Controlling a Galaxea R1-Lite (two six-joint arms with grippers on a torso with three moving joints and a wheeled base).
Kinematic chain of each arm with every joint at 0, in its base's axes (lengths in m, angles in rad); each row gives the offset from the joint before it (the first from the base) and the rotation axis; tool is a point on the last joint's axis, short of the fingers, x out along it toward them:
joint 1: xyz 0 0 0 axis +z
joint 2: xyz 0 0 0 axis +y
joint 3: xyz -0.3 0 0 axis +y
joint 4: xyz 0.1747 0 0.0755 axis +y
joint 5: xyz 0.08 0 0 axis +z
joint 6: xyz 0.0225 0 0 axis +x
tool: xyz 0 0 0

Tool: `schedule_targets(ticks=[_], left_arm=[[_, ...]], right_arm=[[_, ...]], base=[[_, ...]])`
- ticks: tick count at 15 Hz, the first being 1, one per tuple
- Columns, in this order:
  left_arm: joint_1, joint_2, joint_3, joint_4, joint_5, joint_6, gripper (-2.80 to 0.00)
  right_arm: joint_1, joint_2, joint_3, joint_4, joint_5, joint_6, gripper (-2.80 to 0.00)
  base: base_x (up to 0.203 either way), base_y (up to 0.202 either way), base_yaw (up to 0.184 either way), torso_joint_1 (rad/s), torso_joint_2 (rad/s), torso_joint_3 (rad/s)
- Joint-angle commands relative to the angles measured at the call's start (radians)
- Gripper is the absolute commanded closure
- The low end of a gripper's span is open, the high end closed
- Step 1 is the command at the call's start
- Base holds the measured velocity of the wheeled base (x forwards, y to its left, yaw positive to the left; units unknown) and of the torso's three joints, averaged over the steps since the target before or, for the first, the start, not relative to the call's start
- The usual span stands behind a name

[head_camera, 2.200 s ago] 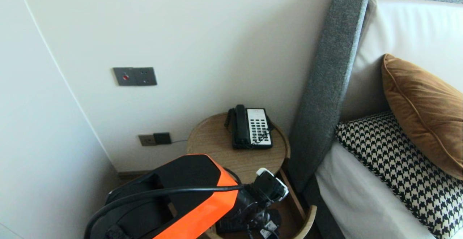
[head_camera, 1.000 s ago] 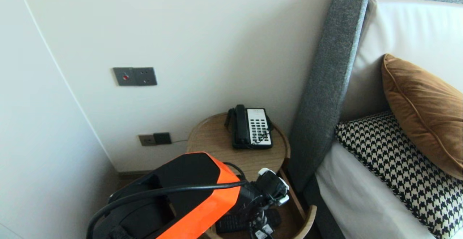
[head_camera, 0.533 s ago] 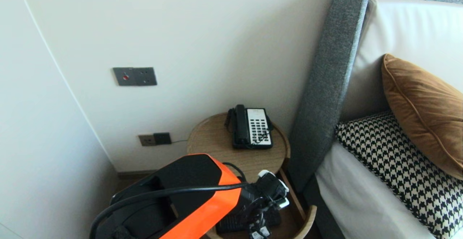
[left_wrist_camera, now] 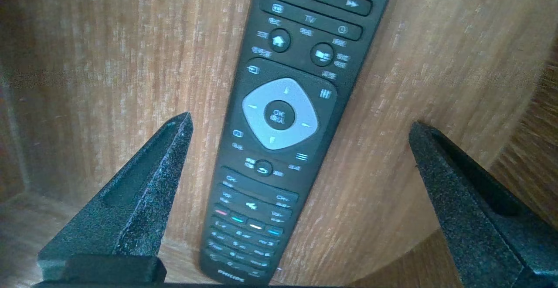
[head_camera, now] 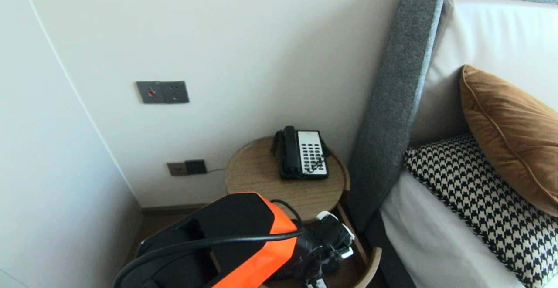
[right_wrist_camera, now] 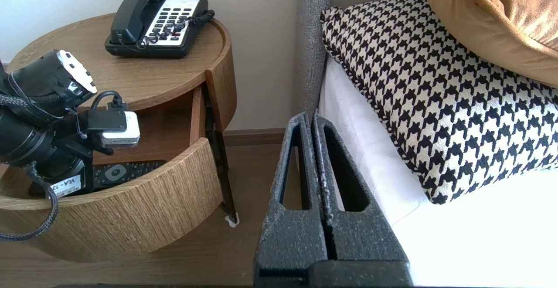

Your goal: Take the remote control out of the drawer one by one and place them on the table

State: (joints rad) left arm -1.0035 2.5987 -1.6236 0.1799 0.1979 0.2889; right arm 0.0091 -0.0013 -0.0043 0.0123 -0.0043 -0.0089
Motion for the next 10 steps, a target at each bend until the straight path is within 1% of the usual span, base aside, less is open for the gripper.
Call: schedule_targets(ticks=[1, 2, 7, 10], left_arm=[[-0.009, 0.009, 0.003, -0.003, 0.031, 0.016, -2.8], [-0.01, 0.011, 0.004, -0.005, 0.047, 0.024, -2.8], [-0.02, 0.015, 0.002, -0.005, 0.069, 0.026, -2.8], [-0.021, 0.015, 0.004, -0.001, 0.074, 0.038, -2.8]], right_arm=[[0.0, -0.003, 0.0, 0.0, 0.0, 0.0, 0.0], [0.0, -0.003, 0.0, 0.0, 0.0, 0.0, 0.0], [0.0, -0.003, 0.0, 0.0, 0.0, 0.0, 0.0], [0.0, -0.003, 0.0, 0.0, 0.0, 0.0, 0.0]], base=[[0.0, 0.0, 0.0, 0.0, 0.0, 0.0], [0.0, 0.0, 0.0, 0.0, 0.0, 0.0], [0.0, 0.0, 0.0, 0.0, 0.0, 0.0], [0.0, 0.0, 0.0, 0.0, 0.0, 0.0]])
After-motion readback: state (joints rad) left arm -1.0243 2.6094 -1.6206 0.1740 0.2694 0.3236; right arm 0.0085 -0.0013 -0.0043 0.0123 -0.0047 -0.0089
